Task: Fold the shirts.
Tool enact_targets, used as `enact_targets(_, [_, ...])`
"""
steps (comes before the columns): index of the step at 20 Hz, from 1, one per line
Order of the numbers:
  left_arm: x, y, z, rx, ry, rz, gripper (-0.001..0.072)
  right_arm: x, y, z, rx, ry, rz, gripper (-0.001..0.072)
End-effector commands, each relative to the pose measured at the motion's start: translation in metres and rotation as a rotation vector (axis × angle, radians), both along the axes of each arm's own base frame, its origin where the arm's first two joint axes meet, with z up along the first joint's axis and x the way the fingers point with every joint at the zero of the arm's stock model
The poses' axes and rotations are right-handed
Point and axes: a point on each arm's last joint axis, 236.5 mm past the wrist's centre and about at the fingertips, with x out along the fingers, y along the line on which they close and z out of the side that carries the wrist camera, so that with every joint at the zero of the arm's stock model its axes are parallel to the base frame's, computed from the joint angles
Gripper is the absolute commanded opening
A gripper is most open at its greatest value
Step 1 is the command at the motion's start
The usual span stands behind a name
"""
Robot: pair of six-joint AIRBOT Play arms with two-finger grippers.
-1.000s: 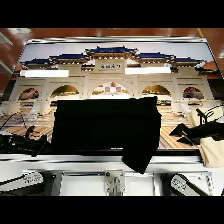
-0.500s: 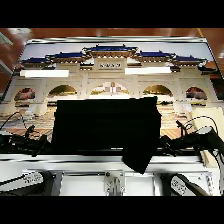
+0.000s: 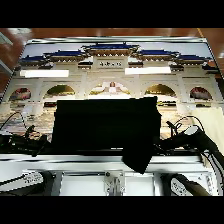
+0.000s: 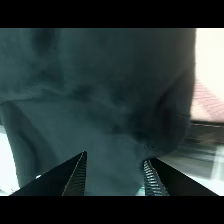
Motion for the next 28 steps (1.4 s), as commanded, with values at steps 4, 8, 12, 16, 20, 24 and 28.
enact_targets(4, [0.008,0.006,0.003,0.014,-0.026,-0.01,0.0038,-0.011,-0.005,-0.008,-0.047,0.02,0.037,0.0068])
enact_targets(8, [0.033,0.006,0.036,-0.043,-0.165,-0.081,0.0038,0.017,-0.009,0.017,-0.056,-0.161,0.14,0.0068])
enact_targets(12, [0.082,0.026,0.075,-0.009,-0.281,-0.011,0.0037,0.093,-0.011,0.067,-0.063,-0.373,0.03,0.0067])
enact_targets(16, [0.144,0.035,0.11,0.084,-0.425,-0.007,0.0037,0.18,-0.025,0.113,-0.083,-0.56,-0.106,0.0067])
enact_targets(20, [0.208,0.015,0.112,0.157,-0.5,-0.048,0.0038,0.257,-0.03,0.118,-0.038,-0.622,-0.164,0.0067])
enact_targets(24, [0.252,0.005,0.087,0.147,-0.457,-0.034,0.0039,0.309,-0.034,0.092,0.003,-0.592,-0.209,0.0068])
enact_targets(28, [0.267,-0.001,0.057,0.118,-0.384,-0.023,0.0038,0.329,-0.034,0.054,0.031,-0.532,-0.232,0.0068])
